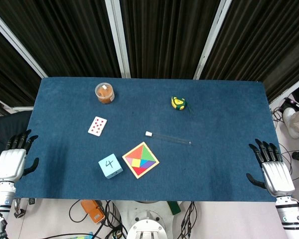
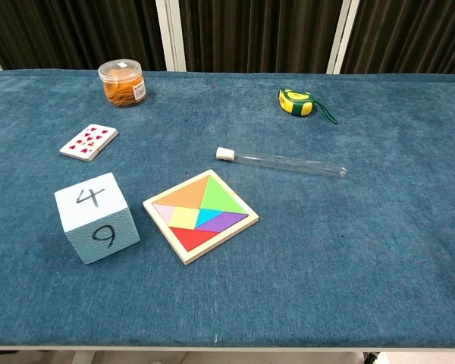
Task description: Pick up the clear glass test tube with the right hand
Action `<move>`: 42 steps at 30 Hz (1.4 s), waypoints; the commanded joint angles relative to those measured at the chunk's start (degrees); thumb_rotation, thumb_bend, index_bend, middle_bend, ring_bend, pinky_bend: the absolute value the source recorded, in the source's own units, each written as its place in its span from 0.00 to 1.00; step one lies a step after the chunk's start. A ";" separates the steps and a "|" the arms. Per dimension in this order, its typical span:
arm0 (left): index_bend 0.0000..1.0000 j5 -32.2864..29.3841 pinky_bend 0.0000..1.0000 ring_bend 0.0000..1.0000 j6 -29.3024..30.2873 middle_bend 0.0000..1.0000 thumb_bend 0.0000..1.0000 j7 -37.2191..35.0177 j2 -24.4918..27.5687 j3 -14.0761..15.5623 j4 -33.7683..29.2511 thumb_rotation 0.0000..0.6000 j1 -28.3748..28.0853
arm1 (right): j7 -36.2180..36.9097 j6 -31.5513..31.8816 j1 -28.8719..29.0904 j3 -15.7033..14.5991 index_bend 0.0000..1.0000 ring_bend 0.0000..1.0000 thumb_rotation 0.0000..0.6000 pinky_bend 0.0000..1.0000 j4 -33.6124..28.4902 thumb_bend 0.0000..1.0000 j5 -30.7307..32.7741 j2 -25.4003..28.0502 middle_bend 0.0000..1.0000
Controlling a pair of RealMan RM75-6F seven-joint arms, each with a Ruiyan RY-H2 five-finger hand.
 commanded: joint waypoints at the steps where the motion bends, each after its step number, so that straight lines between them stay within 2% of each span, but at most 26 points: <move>1: 0.14 0.01 0.04 0.00 0.03 0.00 0.37 0.01 0.01 0.01 -0.02 1.00 0.02 | -0.14 -0.14 0.04 0.02 0.17 0.00 1.00 0.00 0.00 0.34 0.14 -0.02 0.06; 8: 0.14 -0.02 0.04 0.00 0.27 0.00 0.37 0.18 -0.03 -0.01 -0.17 1.00 0.13 | -0.22 -0.19 0.23 0.52 0.20 0.00 1.00 0.00 0.23 0.34 0.76 -0.80 0.11; 12: 0.14 -0.16 0.04 0.00 0.24 0.00 0.37 0.41 -0.18 -0.01 -0.34 1.00 0.14 | 0.58 -2.30 0.94 1.50 0.22 0.00 1.00 0.00 -1.95 0.34 3.99 -1.26 0.15; 16: 0.14 0.22 0.04 0.00 0.21 0.00 0.37 0.51 -0.21 0.18 -0.37 1.00 0.11 | -0.66 -9.79 5.20 3.62 0.27 0.00 1.00 0.00 -5.67 0.34 9.02 -0.16 0.20; 20: 0.14 0.26 0.04 0.00 0.40 0.00 0.37 0.21 -0.12 0.16 -0.48 1.00 0.23 | -8.54 -19.13 11.86 6.50 0.30 0.01 1.00 0.00 -9.67 0.34 17.71 -0.52 0.22; 24: 0.14 -0.36 0.04 0.00 0.49 0.00 0.37 -0.12 0.02 0.02 -0.99 1.00 0.47 | -19.39 -22.98 19.69 10.55 0.36 0.05 1.00 0.00 -11.49 0.34 29.03 -6.00 0.27; 28: 0.14 0.02 0.04 0.00 0.52 0.00 0.37 -0.51 0.45 0.22 -1.24 1.00 0.59 | -26.47 -22.12 26.24 13.61 0.41 0.07 1.00 0.00 -10.12 0.34 37.32 -13.65 0.31; 33: 0.14 0.32 0.04 0.00 0.17 0.00 0.37 -0.80 0.62 0.47 -1.27 1.00 0.53 | -30.35 -19.79 32.51 16.12 0.48 0.10 1.00 0.00 -6.18 0.34 43.76 -23.54 0.34; 42: 0.14 -0.11 0.04 0.00 0.09 0.00 0.37 -1.64 0.95 0.32 -1.59 1.00 0.69 | -33.91 -18.76 40.56 18.29 0.48 0.11 1.00 0.00 4.82 0.34 51.00 -34.10 0.36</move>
